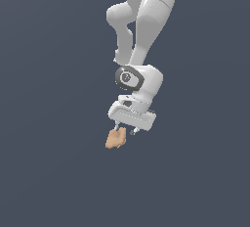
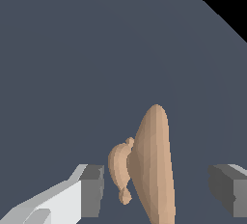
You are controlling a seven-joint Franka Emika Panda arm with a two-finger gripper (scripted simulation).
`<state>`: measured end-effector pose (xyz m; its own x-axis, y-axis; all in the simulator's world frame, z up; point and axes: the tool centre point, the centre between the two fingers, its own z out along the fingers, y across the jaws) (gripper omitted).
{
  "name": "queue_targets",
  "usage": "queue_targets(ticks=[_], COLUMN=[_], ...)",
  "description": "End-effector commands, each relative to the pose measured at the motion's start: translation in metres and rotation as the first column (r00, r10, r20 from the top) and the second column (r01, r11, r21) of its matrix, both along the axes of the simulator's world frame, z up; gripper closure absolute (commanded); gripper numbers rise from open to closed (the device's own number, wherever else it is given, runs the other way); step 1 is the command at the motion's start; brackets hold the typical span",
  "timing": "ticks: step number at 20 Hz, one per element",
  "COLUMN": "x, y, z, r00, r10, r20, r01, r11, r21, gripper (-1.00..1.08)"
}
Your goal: Pick up the object and move it to a goal position.
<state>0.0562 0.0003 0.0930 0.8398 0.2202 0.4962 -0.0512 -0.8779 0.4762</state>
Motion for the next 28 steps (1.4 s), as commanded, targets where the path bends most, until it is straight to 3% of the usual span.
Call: queue_targets(ticks=[1, 10, 11, 22, 28], x=[0.004, 0.011, 0.011, 0.012, 0.017], y=[-0.004, -0.009, -0.009, -0.01, -0.03], z=[-0.006, -0.015, -0.015, -0.014, -0.007], r00=[1.0, 1.0, 1.0, 1.0, 1.0], r10=[0.0, 0.0, 0.0, 0.0, 0.0], r20=[0.0, 0.001, 0.001, 0.002, 0.003], r01=[0.0, 0.0, 0.0, 0.0, 0.0], r11=[1.0, 1.0, 1.0, 1.0, 1.0], r21=[0.0, 0.0, 0.0, 0.0, 0.0], gripper=[-0.6, -0.6, 1.08, 1.08, 1.08])
